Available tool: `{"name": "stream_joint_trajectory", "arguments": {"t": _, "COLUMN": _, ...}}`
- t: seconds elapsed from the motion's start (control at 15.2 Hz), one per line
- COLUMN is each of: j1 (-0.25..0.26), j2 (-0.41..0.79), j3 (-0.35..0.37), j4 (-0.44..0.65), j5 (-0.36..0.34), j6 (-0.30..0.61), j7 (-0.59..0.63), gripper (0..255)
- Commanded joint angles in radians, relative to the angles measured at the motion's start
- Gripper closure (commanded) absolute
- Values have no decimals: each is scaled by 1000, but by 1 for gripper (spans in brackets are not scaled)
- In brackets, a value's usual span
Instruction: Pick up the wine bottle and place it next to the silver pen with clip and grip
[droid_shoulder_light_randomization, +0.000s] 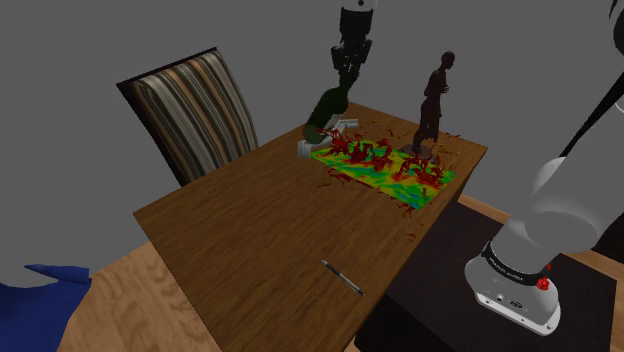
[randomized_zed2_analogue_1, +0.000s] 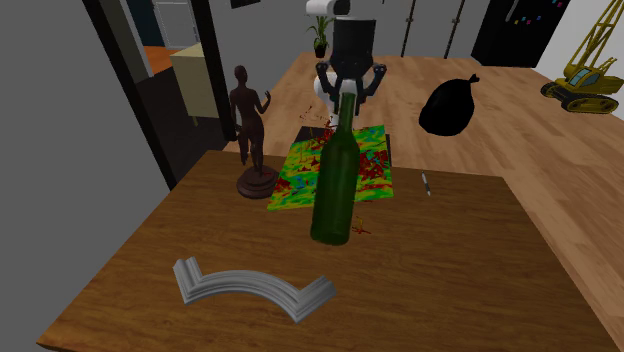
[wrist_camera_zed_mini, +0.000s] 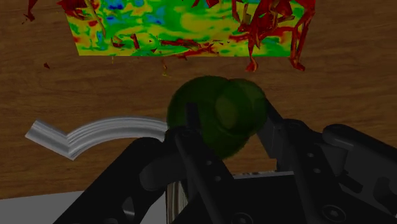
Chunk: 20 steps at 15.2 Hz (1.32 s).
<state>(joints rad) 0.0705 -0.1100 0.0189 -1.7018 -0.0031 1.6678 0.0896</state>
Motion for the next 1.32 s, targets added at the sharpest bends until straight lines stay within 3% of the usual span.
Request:
{"name": "stream_joint_trajectory", "arguments": {"t": 0.0, "j1": 17, "j2": -66, "j3": 22, "j4": -76, "j5": 2, "j6": 10, "j7": 39, "gripper": 255}}
{"name": "stream_joint_trajectory", "arguments": {"t": 0.59, "j1": 89, "j2": -262, "j3": 132, "j4": -262, "j5": 36, "j6": 1, "j7": 211, "gripper": 255}}
{"name": "stream_joint_trajectory", "arguments": {"t": 1.25, "j1": 173, "j2": -401, "j3": 281, "j4": -356, "j5": 112, "j6": -35, "j7": 419, "gripper": 255}}
